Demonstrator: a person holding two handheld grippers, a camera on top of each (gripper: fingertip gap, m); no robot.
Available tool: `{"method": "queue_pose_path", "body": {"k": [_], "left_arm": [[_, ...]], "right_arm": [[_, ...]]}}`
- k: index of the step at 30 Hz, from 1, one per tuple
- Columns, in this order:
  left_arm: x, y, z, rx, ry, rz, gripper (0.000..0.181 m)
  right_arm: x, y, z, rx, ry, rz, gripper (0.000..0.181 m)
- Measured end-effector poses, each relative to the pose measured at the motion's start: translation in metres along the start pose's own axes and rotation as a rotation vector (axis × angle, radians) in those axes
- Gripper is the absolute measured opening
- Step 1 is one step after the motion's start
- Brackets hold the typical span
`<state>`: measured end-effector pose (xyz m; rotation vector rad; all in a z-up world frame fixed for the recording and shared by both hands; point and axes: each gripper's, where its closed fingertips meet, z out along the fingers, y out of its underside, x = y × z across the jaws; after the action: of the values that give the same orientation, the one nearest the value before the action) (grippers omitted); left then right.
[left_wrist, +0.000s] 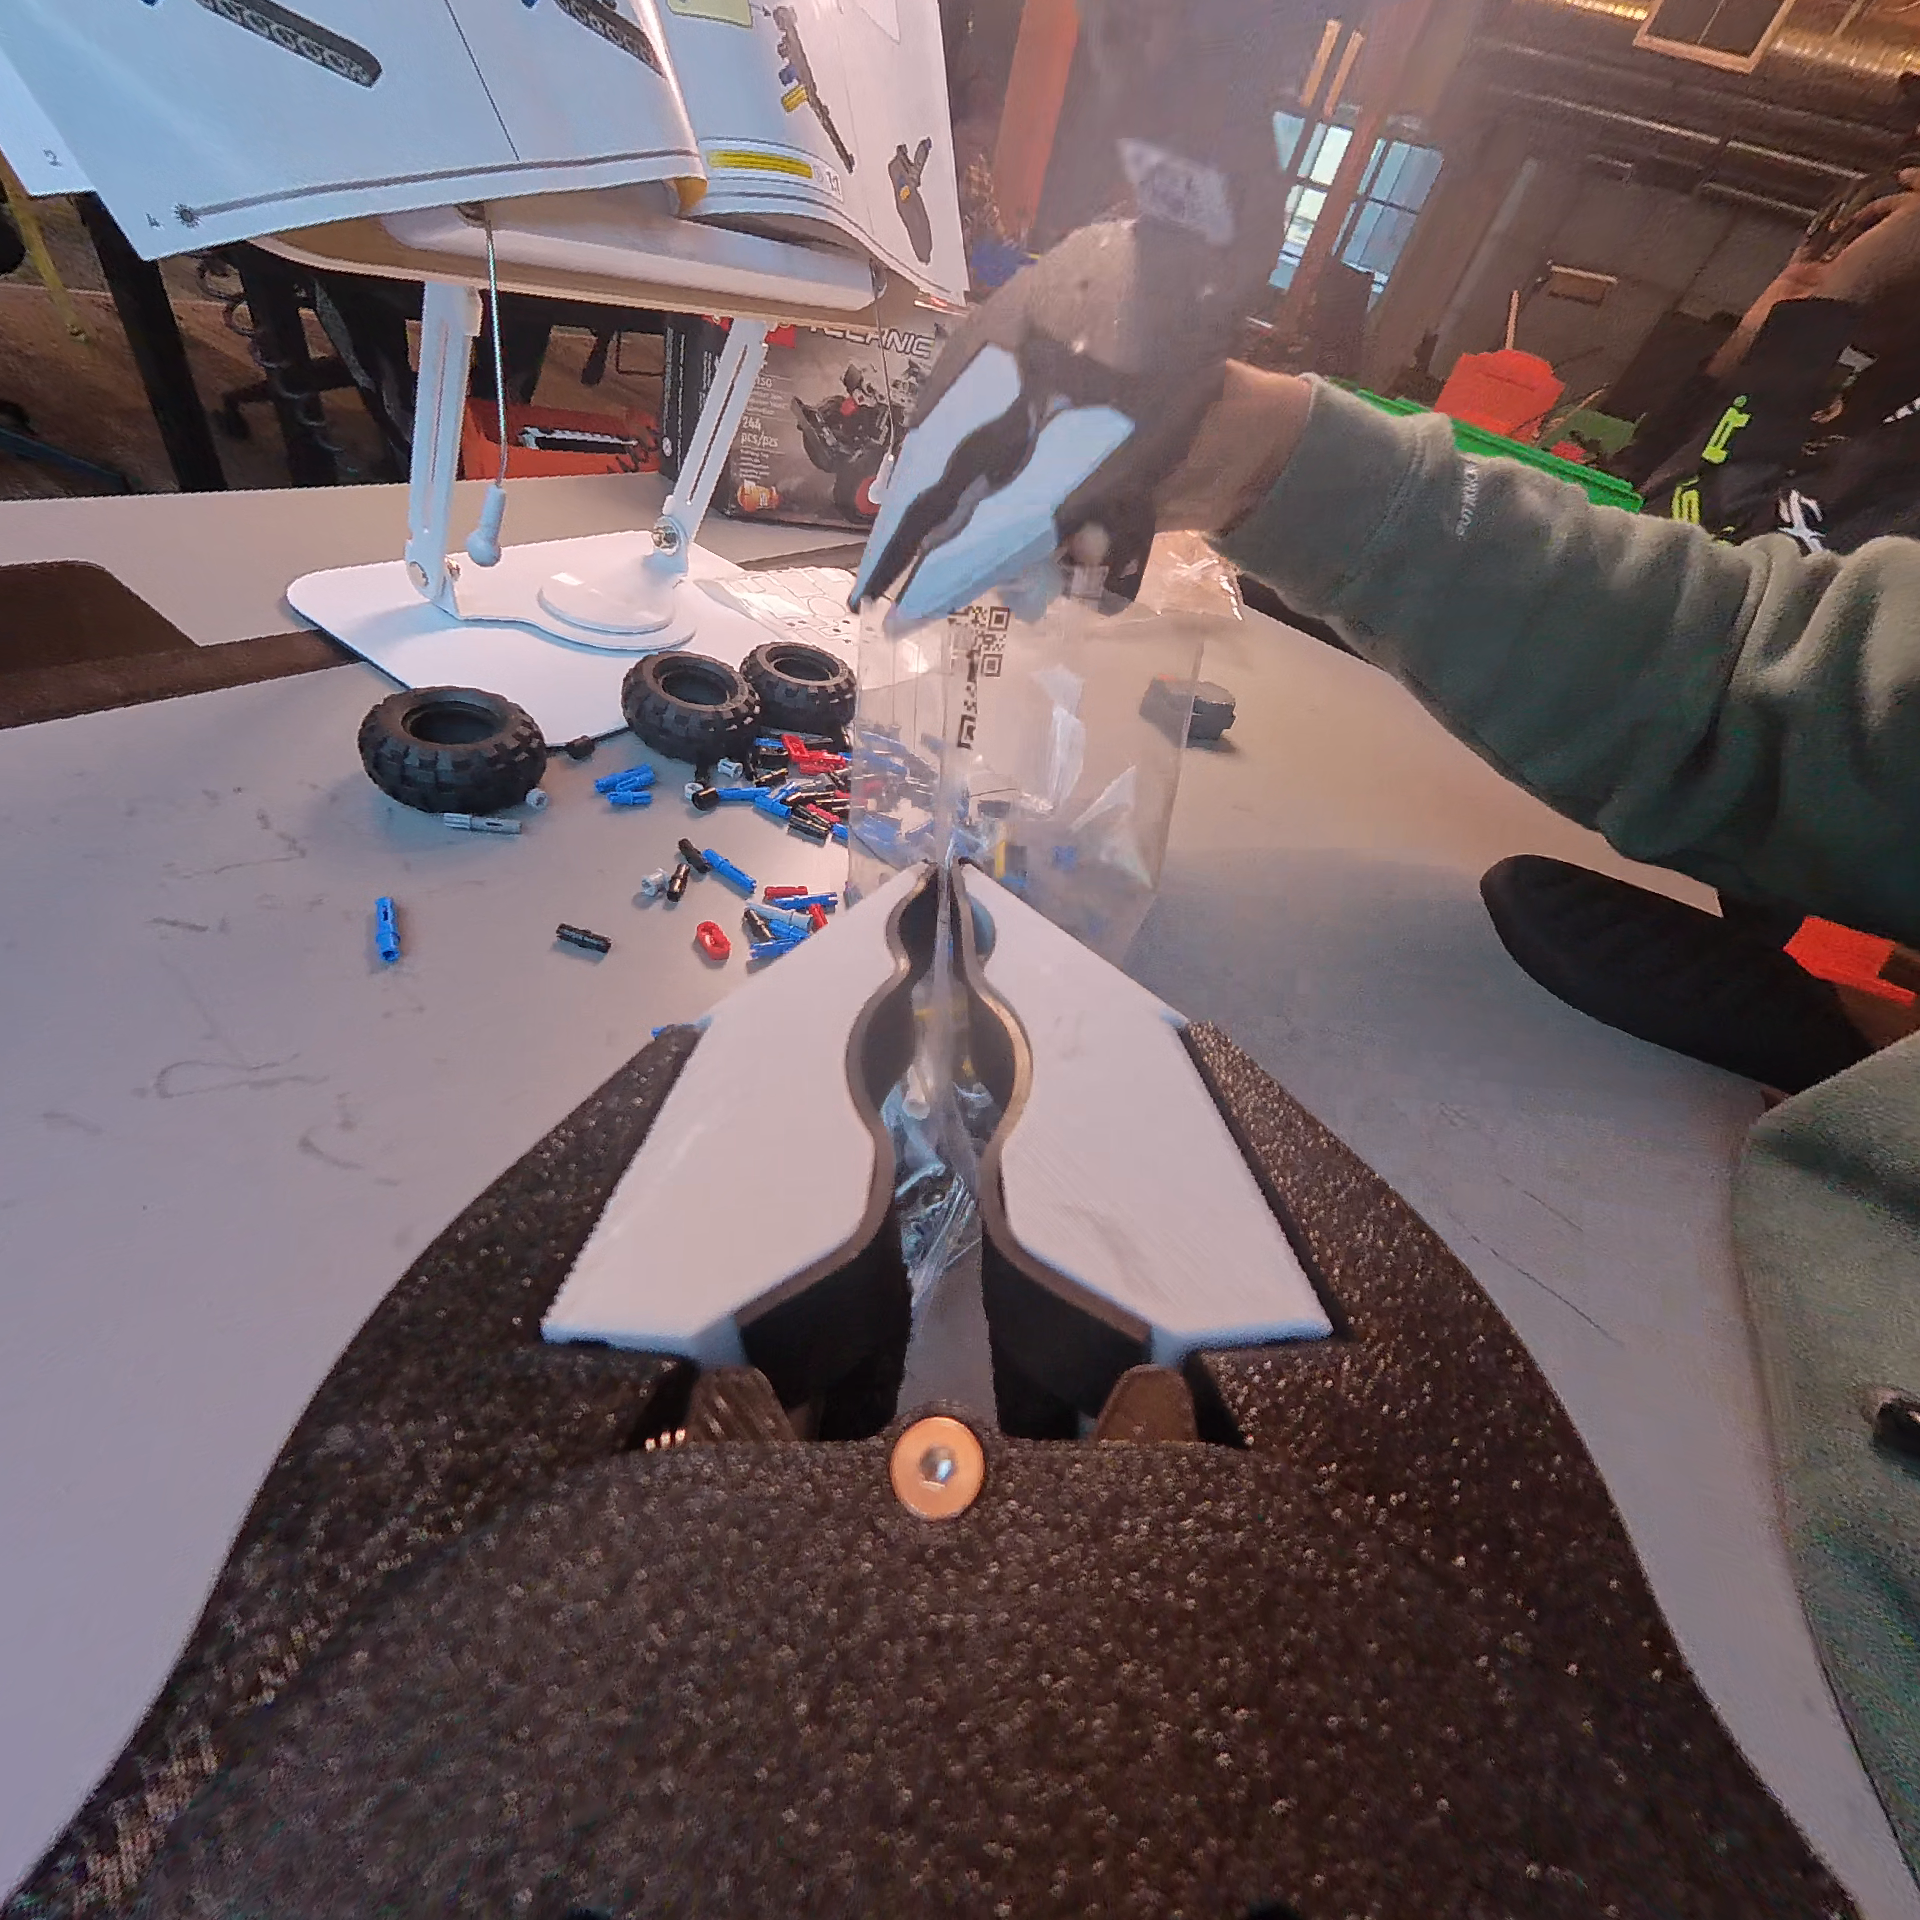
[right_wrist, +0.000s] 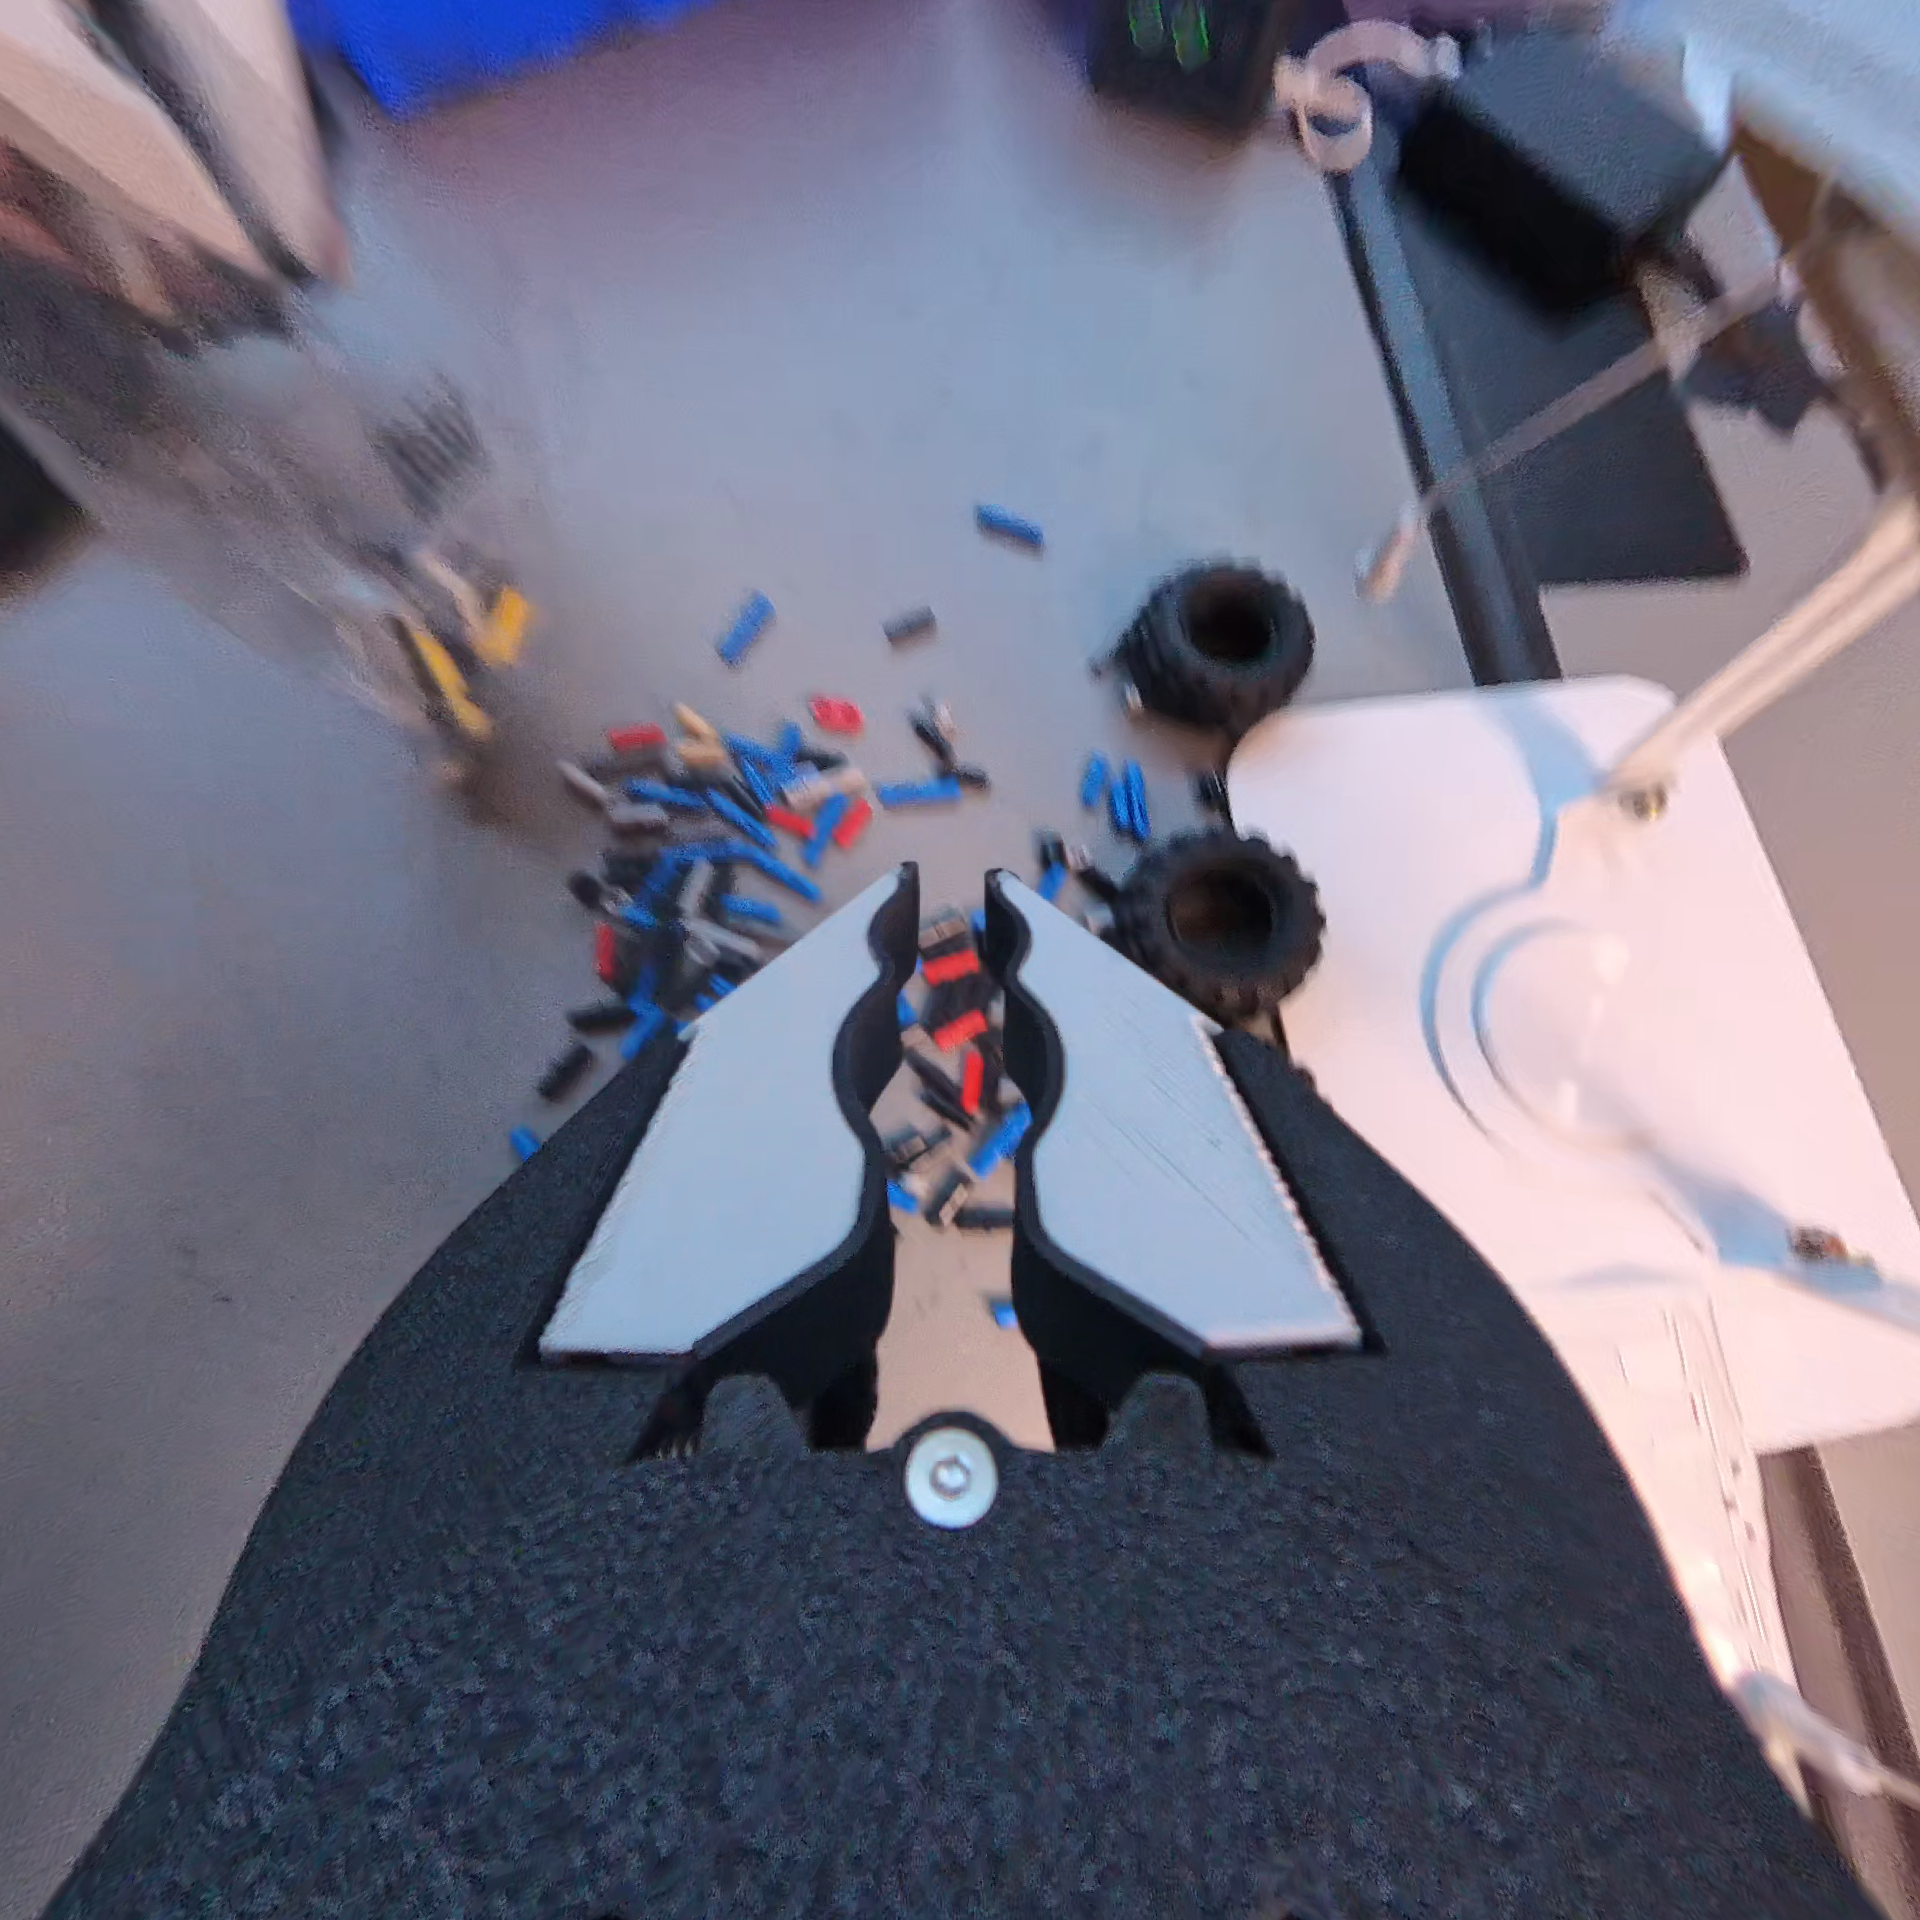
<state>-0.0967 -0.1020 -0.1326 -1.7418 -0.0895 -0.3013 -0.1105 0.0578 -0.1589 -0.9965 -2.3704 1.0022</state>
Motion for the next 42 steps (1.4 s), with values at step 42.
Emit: {"method": "queue_pose_path", "body": {"k": [42], "left_arm": [[0.001, -0.002, -0.003, 0.003, 0.004, 0.010, 0.001]], "right_arm": [[0.007, 0.023, -0.009, 0.328, -0.278, 0.799, 0.008]]}}
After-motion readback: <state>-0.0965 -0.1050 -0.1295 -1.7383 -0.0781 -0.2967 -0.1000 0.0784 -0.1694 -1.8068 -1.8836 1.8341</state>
